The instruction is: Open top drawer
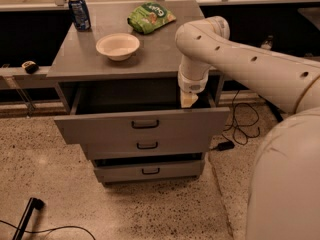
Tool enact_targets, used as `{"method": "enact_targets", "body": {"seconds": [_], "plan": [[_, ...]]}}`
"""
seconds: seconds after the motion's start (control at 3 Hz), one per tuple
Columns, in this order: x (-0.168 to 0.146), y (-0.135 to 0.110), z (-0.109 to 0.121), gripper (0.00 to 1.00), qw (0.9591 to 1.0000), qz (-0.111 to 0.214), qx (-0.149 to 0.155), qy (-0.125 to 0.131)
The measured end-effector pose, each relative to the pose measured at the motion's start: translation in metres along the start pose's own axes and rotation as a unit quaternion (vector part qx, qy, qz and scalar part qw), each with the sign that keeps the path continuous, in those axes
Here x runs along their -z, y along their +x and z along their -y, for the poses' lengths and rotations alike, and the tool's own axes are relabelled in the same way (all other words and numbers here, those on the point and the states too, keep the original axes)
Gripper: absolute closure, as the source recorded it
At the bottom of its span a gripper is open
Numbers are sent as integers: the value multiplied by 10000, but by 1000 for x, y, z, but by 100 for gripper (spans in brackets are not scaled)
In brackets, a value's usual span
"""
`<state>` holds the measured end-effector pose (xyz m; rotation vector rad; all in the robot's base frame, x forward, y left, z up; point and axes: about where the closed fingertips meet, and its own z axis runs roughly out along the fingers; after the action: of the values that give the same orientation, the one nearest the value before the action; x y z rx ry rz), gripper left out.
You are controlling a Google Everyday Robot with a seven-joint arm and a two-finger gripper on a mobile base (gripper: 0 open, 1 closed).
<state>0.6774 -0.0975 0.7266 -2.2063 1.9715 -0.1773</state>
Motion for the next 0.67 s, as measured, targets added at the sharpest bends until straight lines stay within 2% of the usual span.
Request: {"method": "enact_targets", "body": {"seconds": [0.67], "plan": [[6,2,10,100,9999,-108,12,104]]}}
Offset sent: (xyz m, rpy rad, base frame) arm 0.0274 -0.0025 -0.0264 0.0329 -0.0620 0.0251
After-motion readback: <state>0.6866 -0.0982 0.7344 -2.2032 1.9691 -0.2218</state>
